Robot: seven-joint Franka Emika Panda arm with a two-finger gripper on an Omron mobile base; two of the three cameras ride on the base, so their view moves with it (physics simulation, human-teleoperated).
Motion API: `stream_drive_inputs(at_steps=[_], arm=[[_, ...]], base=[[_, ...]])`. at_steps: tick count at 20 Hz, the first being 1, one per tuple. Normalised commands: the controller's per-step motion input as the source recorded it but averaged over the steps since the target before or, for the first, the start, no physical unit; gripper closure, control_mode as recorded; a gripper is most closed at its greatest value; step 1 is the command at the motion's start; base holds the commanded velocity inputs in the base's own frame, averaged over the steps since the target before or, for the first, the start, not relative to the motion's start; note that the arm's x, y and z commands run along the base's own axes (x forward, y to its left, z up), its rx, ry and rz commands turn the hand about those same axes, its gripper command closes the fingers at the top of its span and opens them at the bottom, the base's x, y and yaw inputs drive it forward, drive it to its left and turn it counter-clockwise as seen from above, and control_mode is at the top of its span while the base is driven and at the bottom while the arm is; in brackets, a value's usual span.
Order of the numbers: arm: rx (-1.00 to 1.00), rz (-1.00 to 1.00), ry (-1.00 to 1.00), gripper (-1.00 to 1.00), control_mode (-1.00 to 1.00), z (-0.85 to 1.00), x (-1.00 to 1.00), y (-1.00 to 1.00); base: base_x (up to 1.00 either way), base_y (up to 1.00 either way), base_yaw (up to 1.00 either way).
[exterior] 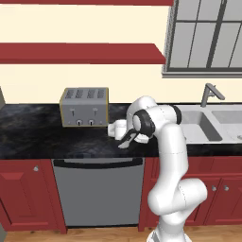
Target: Restock the sink supplies by placing the sponge and soap dispenser on the counter and next to the sink. Make sure the soap dispenser is upright.
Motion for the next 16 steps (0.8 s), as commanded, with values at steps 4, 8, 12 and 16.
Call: stream_drive_inputs(at_steps=[4, 8, 12, 16], arm=[[-0.20, 0.04, 0.07, 1.00, -1.00, -0.25, 0.27, -0.18], [-0.08, 0.05, 0.06, 1.00, -1.00, -0.21, 0.05, -0.12], [-0.01, 0.06, 0.00, 1.00, -1.00, -0.38, -0.05, -0.22], [0.00, 0.04, 0.00, -1.00, -1.00, -0.45, -0.21, -0.06]], base=[[0.00, 0.00, 0.00], [0.00, 0.00, 0.00], [0.00, 0.00, 0.00], [0.00, 0.00, 0.00]])
